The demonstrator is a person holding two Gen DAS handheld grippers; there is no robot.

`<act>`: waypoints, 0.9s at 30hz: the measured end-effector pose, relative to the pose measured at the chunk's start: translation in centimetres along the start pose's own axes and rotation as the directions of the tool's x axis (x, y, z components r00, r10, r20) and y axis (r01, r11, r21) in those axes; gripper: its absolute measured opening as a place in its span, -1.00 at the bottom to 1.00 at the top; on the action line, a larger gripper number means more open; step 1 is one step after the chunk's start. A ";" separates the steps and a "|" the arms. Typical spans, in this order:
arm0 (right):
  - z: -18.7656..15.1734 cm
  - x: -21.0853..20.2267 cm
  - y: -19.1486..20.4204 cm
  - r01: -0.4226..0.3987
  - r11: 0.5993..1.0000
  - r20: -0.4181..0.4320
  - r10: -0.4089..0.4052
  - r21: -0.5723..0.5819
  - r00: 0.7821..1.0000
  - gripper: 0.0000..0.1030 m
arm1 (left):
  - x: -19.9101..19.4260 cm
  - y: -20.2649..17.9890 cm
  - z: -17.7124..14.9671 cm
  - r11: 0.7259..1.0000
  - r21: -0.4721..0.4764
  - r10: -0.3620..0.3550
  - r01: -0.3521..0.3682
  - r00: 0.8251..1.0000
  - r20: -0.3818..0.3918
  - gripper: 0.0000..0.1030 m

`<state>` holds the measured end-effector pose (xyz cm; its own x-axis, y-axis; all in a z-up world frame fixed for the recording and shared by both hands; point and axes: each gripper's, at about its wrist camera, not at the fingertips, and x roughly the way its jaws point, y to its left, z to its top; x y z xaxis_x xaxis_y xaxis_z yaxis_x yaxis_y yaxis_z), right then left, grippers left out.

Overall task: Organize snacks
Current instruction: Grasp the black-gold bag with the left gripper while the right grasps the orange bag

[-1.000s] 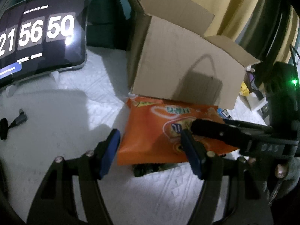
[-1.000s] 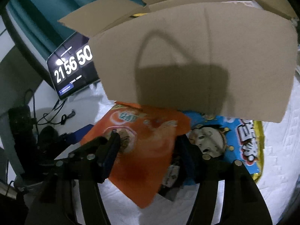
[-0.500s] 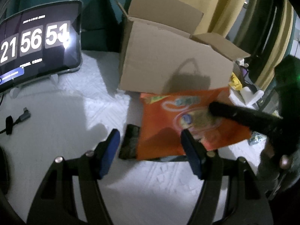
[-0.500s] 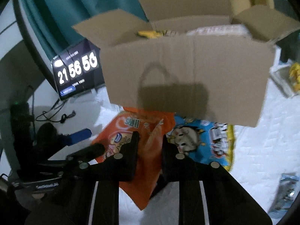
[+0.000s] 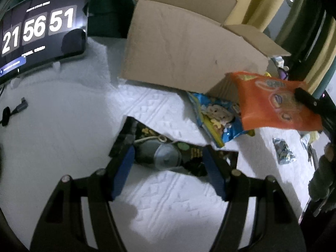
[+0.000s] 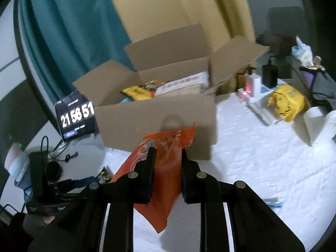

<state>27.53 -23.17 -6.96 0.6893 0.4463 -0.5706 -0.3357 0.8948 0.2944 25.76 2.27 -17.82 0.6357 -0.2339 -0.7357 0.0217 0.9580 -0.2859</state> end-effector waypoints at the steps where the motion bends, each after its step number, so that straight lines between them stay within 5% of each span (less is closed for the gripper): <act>1: 0.0 -0.2 -0.6 -0.001 1.000 0.004 0.001 0.008 1.000 -0.58 | 0.3 -0.3 0.2 1.000 -0.005 0.004 -0.004 1.000 -0.003 0.36; 10: -0.4 -0.8 -4.1 -0.032 0.998 0.002 0.032 0.047 0.999 -0.58 | 3.4 -3.4 2.0 0.998 0.042 0.049 -0.047 0.998 -0.031 0.48; 19: -0.4 -1.1 -5.4 -0.042 0.997 0.021 0.040 0.071 0.999 -0.58 | 2.9 -5.0 -1.0 0.981 0.178 0.087 -0.073 0.994 -0.069 0.45; 23: -0.3 -1.4 -5.0 -0.044 0.997 0.029 0.042 0.062 0.999 -0.58 | 2.0 -4.9 -1.7 0.982 0.187 0.034 -0.021 0.997 -0.066 -0.22; 27: 0.3 -2.1 -4.2 -0.049 0.998 0.045 0.047 0.042 0.998 -0.58 | 1.2 -5.0 -1.8 0.982 0.186 0.025 -0.016 0.999 -0.048 -0.47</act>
<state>27.67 -27.88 -6.77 0.7009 0.4869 -0.5213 -0.3414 0.8706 0.3542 25.08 -3.06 -18.38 0.5982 -0.2172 -0.7714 0.1544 0.9758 -0.1550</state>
